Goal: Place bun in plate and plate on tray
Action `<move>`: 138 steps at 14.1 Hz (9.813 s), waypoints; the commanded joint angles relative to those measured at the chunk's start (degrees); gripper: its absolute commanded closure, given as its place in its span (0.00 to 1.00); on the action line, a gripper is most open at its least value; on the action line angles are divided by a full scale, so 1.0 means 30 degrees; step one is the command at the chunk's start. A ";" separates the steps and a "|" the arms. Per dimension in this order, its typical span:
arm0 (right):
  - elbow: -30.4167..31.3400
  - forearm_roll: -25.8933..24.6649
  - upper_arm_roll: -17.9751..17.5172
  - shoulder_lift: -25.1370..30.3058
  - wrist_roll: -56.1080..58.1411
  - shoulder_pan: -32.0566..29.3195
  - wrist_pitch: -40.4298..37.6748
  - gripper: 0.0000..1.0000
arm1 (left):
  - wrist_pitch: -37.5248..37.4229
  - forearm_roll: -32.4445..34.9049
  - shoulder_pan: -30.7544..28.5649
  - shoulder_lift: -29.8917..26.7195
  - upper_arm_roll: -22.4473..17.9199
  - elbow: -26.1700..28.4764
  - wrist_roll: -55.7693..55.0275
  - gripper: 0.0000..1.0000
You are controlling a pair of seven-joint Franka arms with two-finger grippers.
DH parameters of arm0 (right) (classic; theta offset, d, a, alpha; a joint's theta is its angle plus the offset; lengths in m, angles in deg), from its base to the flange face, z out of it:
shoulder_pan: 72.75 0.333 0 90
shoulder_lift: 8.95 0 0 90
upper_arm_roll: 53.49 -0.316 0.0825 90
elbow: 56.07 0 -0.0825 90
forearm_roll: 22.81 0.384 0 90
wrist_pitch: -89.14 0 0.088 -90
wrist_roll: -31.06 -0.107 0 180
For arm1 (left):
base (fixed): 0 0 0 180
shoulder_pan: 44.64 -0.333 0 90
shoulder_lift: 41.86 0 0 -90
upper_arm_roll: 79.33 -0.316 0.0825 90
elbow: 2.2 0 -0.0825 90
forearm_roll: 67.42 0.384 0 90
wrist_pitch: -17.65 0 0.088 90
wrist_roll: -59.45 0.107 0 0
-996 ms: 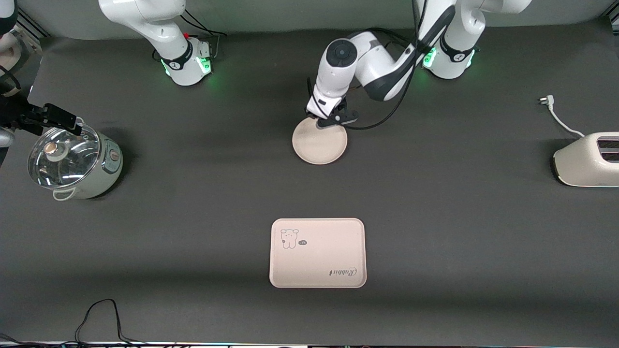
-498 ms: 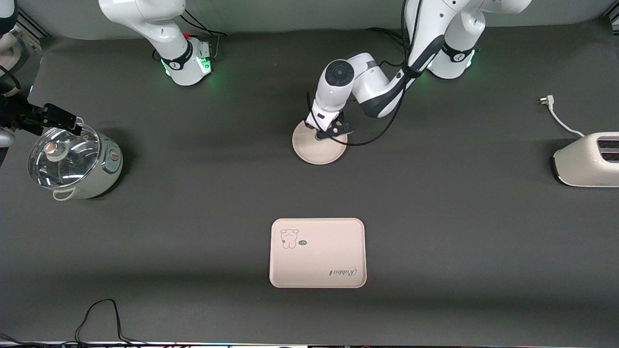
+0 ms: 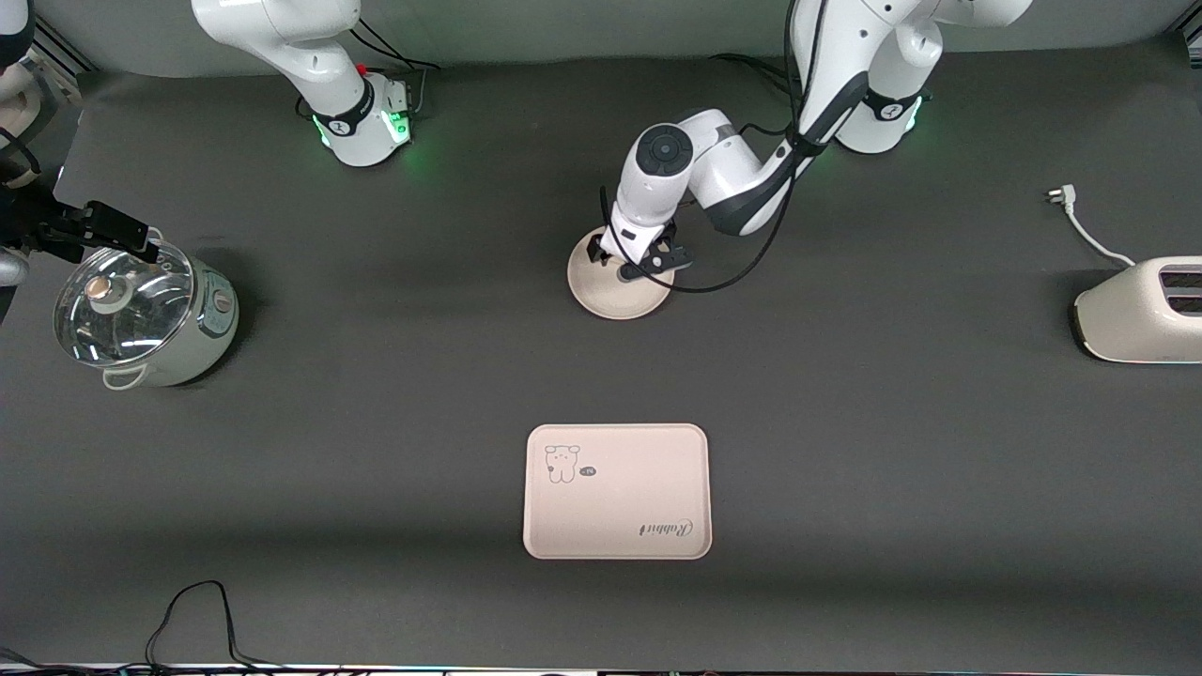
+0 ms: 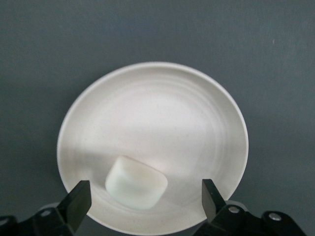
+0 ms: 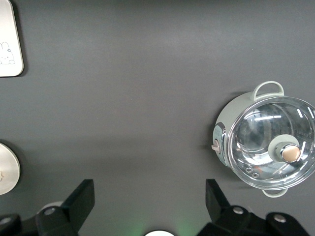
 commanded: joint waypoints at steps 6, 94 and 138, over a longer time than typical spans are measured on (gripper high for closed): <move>0.0112 -0.0424 -0.0214 0.0493 -0.2147 0.1983 -0.0145 0.00 | -0.9414 -0.0431 -0.7361 -0.4951 0.0198 -0.3721 0.7428 0.00; -1.2341 0.7428 -0.0156 -2.0889 -0.9427 0.9695 1.5401 1.00 | -1.7683 -0.1987 -0.7053 -0.6631 -1.0584 -0.8057 2.0923 0.00; -0.3023 0.0308 0.0313 -0.2729 0.1268 0.0671 -0.0263 0.00 | -1.7712 -0.2017 -0.6760 -1.0850 -1.0496 -0.6738 2.1040 0.00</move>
